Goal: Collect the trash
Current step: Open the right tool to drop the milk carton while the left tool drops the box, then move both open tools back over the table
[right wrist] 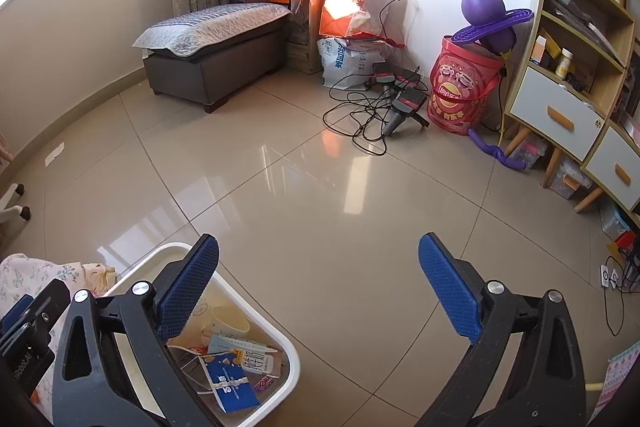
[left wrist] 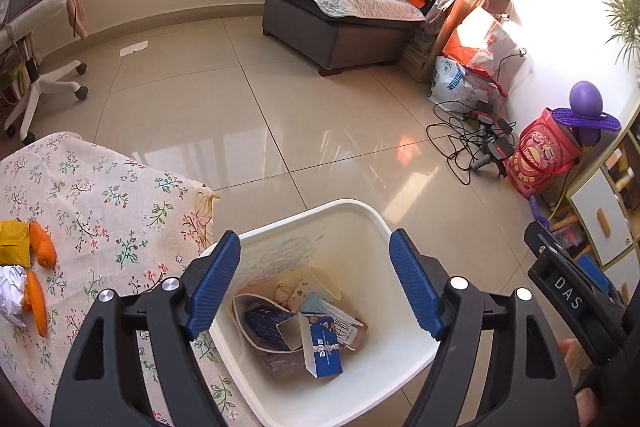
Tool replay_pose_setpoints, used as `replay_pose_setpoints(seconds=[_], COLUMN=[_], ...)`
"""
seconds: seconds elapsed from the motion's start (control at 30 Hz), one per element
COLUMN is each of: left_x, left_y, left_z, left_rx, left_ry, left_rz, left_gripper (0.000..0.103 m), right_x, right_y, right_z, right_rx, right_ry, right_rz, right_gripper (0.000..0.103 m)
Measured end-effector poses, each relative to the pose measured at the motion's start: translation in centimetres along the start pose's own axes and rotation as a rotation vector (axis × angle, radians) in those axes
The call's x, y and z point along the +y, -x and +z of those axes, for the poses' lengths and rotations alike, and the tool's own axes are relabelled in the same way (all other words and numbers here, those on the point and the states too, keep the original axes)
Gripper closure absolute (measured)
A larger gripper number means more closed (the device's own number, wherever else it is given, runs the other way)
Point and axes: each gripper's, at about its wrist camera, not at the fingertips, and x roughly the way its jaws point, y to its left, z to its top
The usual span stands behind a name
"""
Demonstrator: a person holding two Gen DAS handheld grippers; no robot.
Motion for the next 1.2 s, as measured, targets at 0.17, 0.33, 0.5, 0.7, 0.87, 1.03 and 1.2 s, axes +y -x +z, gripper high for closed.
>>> replay_pose_setpoints(seconds=[0.17, 0.33, 0.5, 0.7, 0.87, 1.03, 1.2], left_x=[1.0, 2.1, 4.6, 8.2, 11.5, 14.8, 18.1], left_y=[1.1, 2.1, 3.1, 4.6, 6.3, 7.9, 9.5], left_z=[-0.3, -0.5, -0.9, -1.4, -2.2, -3.0, -4.0], left_rx=[-0.048, -0.093, -0.114, -0.119, -0.13, -0.138, -0.144], left_ry=[0.008, 0.012, 0.052, 0.11, 0.161, 0.211, 0.255], left_rz=[0.089, 0.166, 0.226, 0.281, 0.321, 0.36, 0.394], left_gripper=[0.018, 0.014, 0.014, 0.014, 0.014, 0.014, 0.014], right_x=[0.9, 2.5, 4.5, 7.5, 10.7, 13.8, 16.7], right_y=[1.0, 1.7, 2.9, 4.0, 5.7, 7.4, 9.1], right_z=[-0.2, -0.6, -1.1, -2.0, -3.2, -4.4, -5.6], right_rx=[-0.042, -0.058, -0.08, -0.085, -0.118, -0.146, -0.167], right_ry=[0.022, 0.057, 0.091, 0.13, 0.195, 0.256, 0.319], right_rz=[0.016, 0.054, 0.083, 0.134, 0.183, 0.228, 0.272], right_gripper=[0.007, 0.007, 0.007, 0.007, 0.007, 0.007, 0.007])
